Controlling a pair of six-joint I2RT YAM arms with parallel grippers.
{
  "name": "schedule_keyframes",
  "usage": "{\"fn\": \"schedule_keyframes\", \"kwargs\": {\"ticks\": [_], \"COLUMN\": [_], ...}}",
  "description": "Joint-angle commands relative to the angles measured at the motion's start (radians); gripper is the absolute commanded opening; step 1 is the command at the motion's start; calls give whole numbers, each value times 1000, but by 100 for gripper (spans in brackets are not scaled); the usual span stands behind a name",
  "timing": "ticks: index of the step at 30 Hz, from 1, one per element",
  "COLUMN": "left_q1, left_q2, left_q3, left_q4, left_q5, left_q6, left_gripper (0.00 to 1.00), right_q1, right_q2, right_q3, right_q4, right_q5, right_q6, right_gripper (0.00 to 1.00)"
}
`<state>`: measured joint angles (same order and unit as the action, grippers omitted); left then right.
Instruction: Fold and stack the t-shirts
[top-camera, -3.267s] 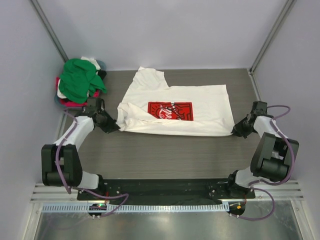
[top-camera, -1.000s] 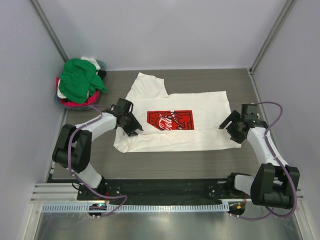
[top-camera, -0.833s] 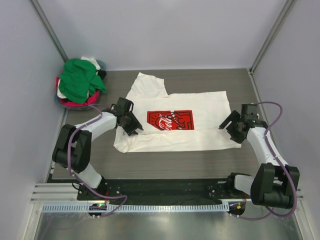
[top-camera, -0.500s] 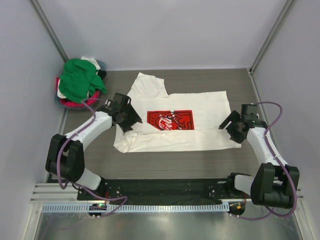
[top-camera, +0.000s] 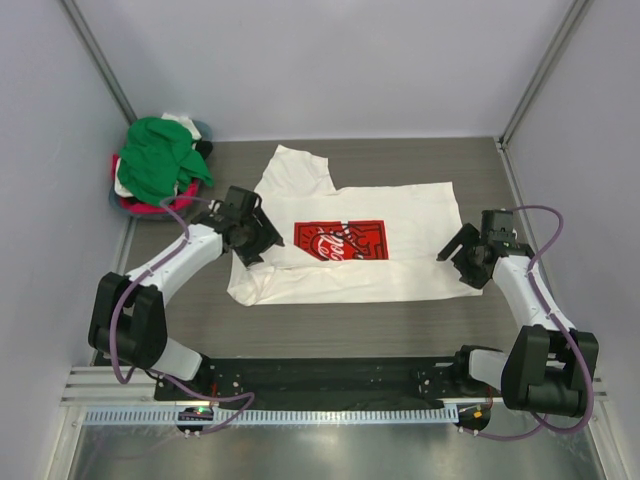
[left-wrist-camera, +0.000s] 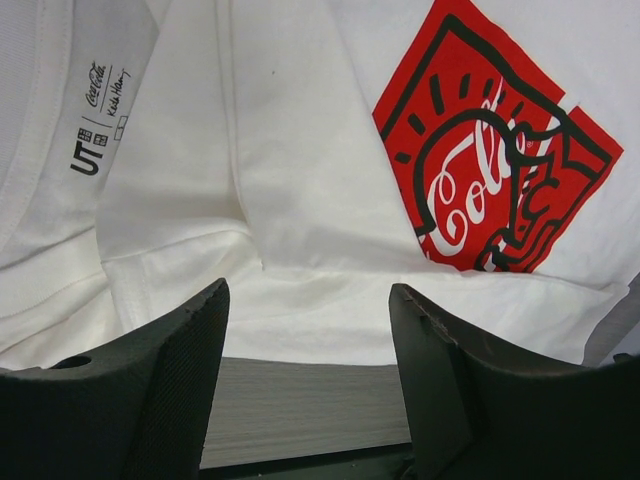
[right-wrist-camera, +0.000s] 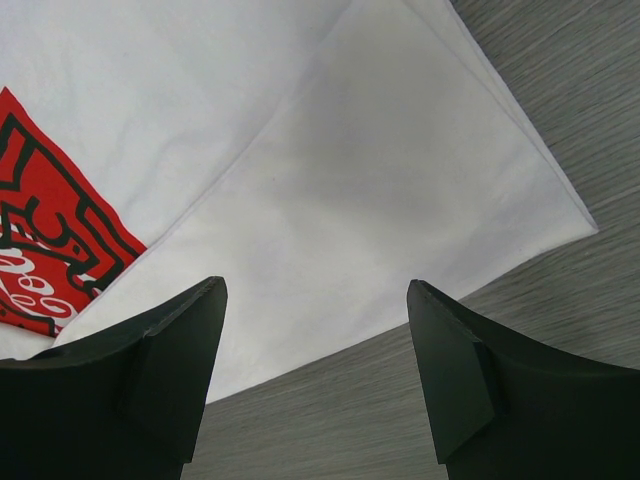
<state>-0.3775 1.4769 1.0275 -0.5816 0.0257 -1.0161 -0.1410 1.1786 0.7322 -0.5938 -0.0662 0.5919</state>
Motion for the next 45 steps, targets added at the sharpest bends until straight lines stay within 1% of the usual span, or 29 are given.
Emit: {"fn": "schedule_keyframes", "kwargs": {"ticks": [1, 9, 20, 26, 29, 30, 32, 33, 40, 45], "left_q1": [-20, -43, -67, -69, -67, -69, -69, -69, -69, -69], "left_q2": [0, 51, 111, 166, 177, 177, 175, 174, 172, 177], "left_q3": [-3, -12, -9, 28, 37, 39, 43, 45, 62, 69], "left_q4": [12, 46, 75, 75, 74, 75, 75, 74, 58, 54], "left_q5": [-13, -6, -17, -15, -15, -15, -17, -15, -18, -17], "left_q6": [-4, -18, -15, -4, -1, -1, -1, -1, 4, 5], "left_gripper": [66, 61, 58, 53, 46, 42, 39, 36, 34, 31], "right_q1": [6, 4, 6, 6, 6, 4, 4, 6, 6, 6], "right_q2": [4, 12, 27, 33, 35, 35, 39, 39, 46, 50], "right_q3": [-7, -10, -22, -25, -25, -27, -27, -27, -30, -30], "right_q4": [29, 34, 45, 46, 46, 48, 46, 48, 52, 51], "right_q5": [-11, 2, 6, 12, 16, 16, 16, 17, 19, 19], "right_q6": [-20, -32, -38, -43, -44, -46, -46, -46, -50, -52], "right_gripper": [79, 79, 79, 79, 79, 79, 79, 79, 79, 79]}}
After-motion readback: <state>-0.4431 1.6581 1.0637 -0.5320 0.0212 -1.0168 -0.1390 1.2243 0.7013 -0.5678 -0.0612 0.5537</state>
